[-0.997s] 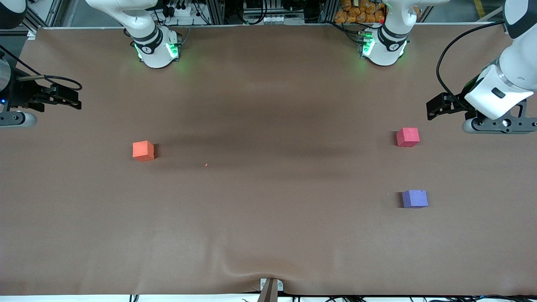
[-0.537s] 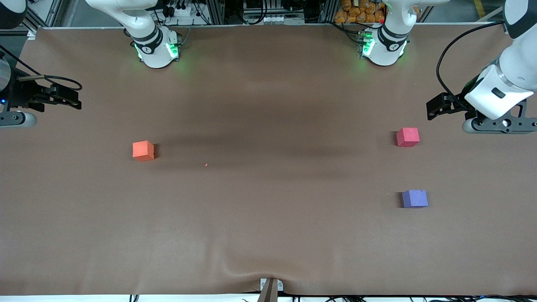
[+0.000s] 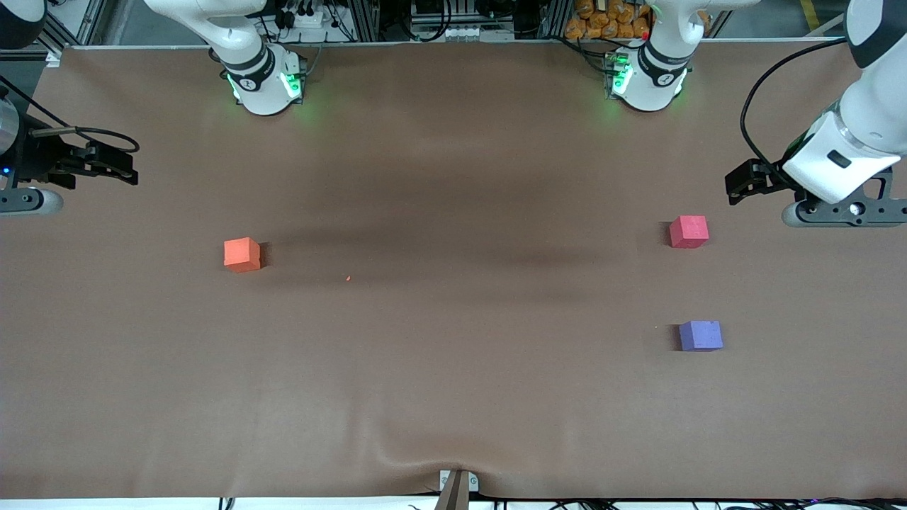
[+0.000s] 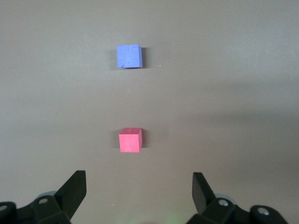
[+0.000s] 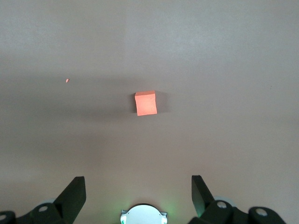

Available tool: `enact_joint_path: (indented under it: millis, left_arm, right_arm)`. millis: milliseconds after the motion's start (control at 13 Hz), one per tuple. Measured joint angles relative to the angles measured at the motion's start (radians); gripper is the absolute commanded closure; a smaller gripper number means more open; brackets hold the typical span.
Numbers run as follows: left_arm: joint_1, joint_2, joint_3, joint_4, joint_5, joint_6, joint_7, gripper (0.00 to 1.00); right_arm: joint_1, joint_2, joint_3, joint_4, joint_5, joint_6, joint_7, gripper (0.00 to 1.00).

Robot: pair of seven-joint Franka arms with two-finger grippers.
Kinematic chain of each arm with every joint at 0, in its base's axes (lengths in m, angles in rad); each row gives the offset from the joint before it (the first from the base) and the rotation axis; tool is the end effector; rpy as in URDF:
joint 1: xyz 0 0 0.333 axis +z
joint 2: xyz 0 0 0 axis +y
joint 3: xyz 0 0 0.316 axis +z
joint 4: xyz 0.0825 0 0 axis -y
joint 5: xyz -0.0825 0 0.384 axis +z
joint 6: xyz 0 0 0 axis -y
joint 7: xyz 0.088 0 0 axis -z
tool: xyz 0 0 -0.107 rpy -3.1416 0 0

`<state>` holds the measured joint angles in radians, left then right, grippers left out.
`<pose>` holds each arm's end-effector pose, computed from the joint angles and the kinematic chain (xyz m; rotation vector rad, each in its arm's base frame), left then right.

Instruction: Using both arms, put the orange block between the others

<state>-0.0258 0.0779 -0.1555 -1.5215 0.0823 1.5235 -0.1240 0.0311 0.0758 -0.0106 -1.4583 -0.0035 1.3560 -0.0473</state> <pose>0.5653 -0.0908 0.6005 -3.0580 0.0864 0.0970 0.5544 0.0112 0.6175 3.1255 0.1052 -0.2793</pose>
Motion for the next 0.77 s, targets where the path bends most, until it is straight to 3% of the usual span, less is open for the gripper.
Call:
enact_joint_path:
  millis: [767]
  left_arm:
    - [0.004,0.001,0.001,0.0,0.0,0.0,0.0,0.0]
  right_arm:
    - [0.012,0.002,0.001,0.0,0.0,-0.002,0.0,0.0]
